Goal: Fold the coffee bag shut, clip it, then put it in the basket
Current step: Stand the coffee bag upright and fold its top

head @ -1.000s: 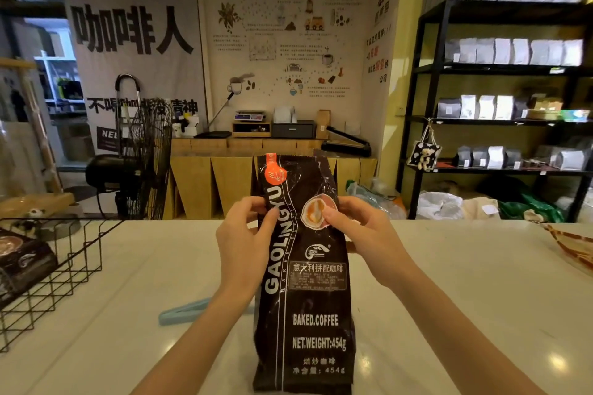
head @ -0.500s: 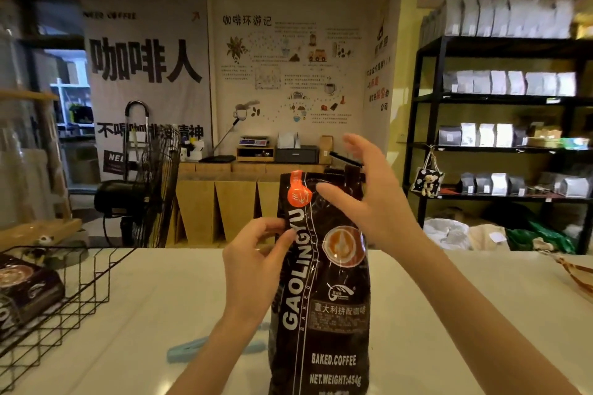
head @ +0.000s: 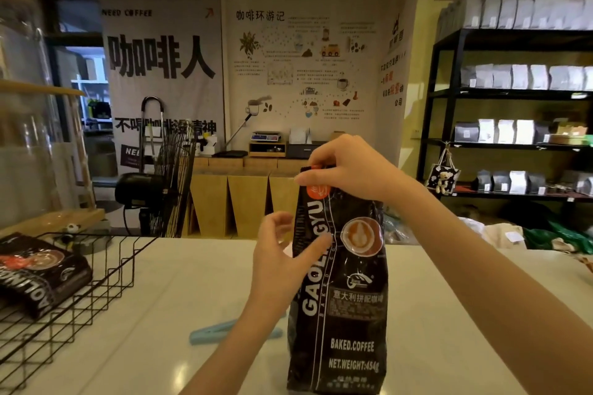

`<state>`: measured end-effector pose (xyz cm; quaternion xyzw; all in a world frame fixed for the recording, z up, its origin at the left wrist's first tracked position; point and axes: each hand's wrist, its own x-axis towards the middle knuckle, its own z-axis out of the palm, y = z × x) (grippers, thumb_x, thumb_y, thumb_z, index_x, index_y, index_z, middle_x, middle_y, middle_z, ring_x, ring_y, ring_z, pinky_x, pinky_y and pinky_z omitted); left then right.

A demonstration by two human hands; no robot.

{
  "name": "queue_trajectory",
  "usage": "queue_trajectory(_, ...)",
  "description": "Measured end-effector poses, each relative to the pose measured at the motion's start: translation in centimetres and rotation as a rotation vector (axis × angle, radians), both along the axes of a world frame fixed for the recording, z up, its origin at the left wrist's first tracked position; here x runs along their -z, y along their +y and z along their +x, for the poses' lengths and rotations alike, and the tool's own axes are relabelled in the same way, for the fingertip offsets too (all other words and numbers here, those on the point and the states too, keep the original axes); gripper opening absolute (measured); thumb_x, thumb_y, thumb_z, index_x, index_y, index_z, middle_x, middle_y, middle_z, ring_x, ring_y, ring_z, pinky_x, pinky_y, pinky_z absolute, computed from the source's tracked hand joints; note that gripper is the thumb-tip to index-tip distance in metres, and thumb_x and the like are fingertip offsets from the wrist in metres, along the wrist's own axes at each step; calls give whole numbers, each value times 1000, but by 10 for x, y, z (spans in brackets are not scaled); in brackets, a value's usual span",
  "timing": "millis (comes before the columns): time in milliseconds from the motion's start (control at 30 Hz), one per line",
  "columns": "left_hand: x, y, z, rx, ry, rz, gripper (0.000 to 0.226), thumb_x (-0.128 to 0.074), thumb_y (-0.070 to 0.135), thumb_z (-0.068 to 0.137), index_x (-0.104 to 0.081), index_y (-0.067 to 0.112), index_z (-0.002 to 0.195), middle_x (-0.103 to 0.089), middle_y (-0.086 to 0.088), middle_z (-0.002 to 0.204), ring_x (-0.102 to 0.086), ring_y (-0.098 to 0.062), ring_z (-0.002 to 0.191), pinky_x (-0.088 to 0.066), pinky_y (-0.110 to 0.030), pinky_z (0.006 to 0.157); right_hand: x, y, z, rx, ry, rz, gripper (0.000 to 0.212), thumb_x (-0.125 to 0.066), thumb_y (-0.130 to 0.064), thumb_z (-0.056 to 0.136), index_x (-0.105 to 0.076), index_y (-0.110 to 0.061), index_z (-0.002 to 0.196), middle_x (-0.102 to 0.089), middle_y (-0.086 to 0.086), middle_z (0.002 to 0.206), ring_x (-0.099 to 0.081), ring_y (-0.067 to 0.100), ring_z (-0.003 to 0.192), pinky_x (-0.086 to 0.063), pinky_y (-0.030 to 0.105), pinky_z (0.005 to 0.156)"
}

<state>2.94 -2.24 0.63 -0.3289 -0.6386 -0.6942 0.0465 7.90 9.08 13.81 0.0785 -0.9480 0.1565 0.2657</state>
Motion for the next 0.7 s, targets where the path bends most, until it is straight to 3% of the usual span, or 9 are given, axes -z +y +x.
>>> queue_trajectory(67,8,3,6,136,-97,-109,76,-73,50,48,-38,33,112,-56,14,110,-56,1,98,-46,-20,78,1,3,-1,-27,13,-56,27,-64,-36,79,-70,-9,81,-64,4,70,-56,10,62,-42,13,54)
queue_trajectory(167,20,8,13,181,-159,-122,79,-76,48,48,-38,32,116,-60,16,103,-60,1,90,-46,-16,70,4,7,-2,-26,20,-96,23,-64,-34,78,-71,-13,85,-65,-1,71,-60,7,68,-46,13,57)
queue_trajectory(333,29,11,15,170,-130,-105,84,-80,47,41,-41,33,114,-62,14,103,-63,2,88,-50,-14,67,8,13,-5,-10,79,-157,21,-65,-32,78,-72,-13,84,-60,-12,61,-55,-11,53,-39,4,49)
queue_trajectory(533,36,10,18,164,-118,-137,67,-84,45,41,-45,39,95,-65,11,97,-64,3,84,-52,-19,68,9,24,-5,41,129,-203,21,-65,-33,78,-73,-14,83,-60,-13,62,-56,-9,54,-40,1,52)
queue_trajectory(600,36,9,19,156,-110,-131,62,-80,45,42,-46,39,94,-66,12,96,-64,3,84,-52,-17,67,9,26,-5,61,139,-213,22,-65,-34,78,-73,-14,84,-61,-13,63,-58,-3,59,-42,3,54)
queue_trajectory(700,34,9,21,156,-95,-116,60,-77,46,43,-48,36,94,-67,12,95,-64,4,84,-52,-15,64,8,25,-5,79,168,-229,23,-66,-36,76,-73,-15,83,-64,-9,67,-61,5,67,-49,19,65)
